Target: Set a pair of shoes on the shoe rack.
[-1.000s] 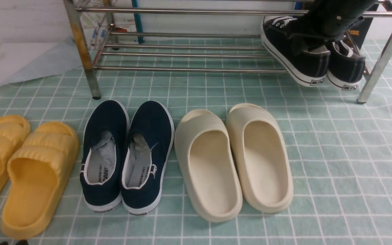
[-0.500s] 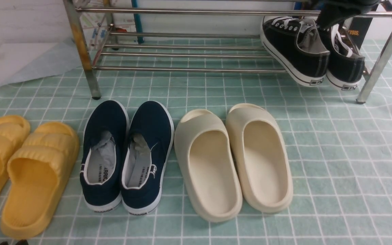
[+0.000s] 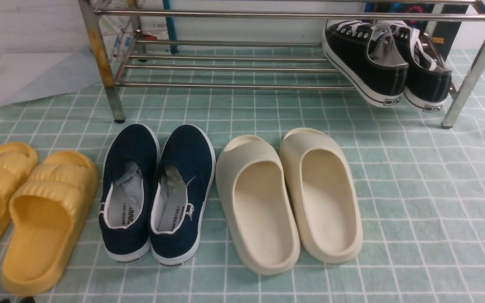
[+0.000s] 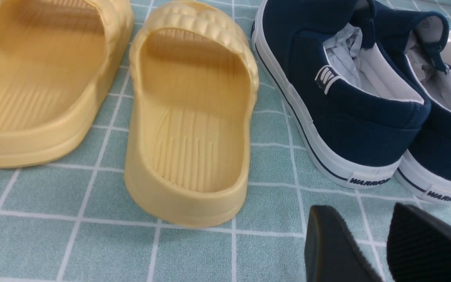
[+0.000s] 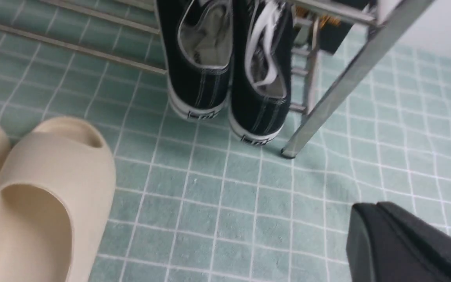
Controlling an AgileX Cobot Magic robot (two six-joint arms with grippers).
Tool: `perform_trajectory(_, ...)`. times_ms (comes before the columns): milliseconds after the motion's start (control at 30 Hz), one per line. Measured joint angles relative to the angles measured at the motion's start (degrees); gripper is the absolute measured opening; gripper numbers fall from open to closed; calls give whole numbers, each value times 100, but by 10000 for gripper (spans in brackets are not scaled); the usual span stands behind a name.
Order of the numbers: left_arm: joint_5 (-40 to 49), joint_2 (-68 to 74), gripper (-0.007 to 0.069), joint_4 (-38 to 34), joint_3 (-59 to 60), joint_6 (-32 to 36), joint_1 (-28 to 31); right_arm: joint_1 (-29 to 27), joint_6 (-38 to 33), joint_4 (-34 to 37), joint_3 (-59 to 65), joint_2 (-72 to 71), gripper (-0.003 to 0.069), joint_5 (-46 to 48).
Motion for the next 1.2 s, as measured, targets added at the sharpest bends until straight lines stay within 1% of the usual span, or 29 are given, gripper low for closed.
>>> perform_trajectory(33,0,0,239,0,0,0,0,0,49,-35,89,-182,8,-99)
perform_trajectory(67,0,0,239,0,0,0,0,0,217,-124,858,-898,8,-435)
perform_trajectory(233,0,0,239,0,0,0,0,0,428,-177,2816,-2987,8,-1295)
perform_trajectory(267,0,0,239,0,0,0,0,0,430,-177,2899,-3077,8,-1337)
perform_trajectory(300,0,0,239,0,0,0,0,0,469,-189,3632,-3900,9,-1756)
perform_trajectory(400,0,0,239,0,0,0,0,0,634,-204,4636,-5092,9,-2501)
perform_trajectory(433,0,0,239,0,0,0,0,0,647,-204,4698,-5164,9,-2547)
perform_trajectory(467,0,0,239,0,0,0,0,0,747,-237,5142,-5656,9,-2892)
perform_trajectory(500,0,0,239,0,0,0,0,0,757,-237,5191,-5700,9,-2933)
perform_trajectory(533,0,0,239,0,0,0,0,0,801,-275,5543,-5888,9,-3218)
perform_trajectory(600,0,0,239,0,0,0,0,0,854,-291,5844,-5954,11,-3522)
perform_trajectory(700,1,0,239,0,0,0,0,0,1184,-210,6025,-5954,14,-3800)
perform_trajectory(800,1,0,239,0,0,0,0,0,1515,-162,6034,-5954,15,-3884)
perform_trajectory(900,1,0,239,0,0,0,0,0,2113,-158,6034,-5954,16,-3935)
perform_trajectory(933,1,0,239,0,0,0,0,0,2205,-164,6034,-5954,17,-3935)
perform_trajectory(1067,1,0,239,0,0,0,0,0,2376,-272,6034,-5954,20,-3935)
perform_trajectory(1200,1,0,239,0,0,0,0,0,2393,-300,6034,-5954,23,-3935)
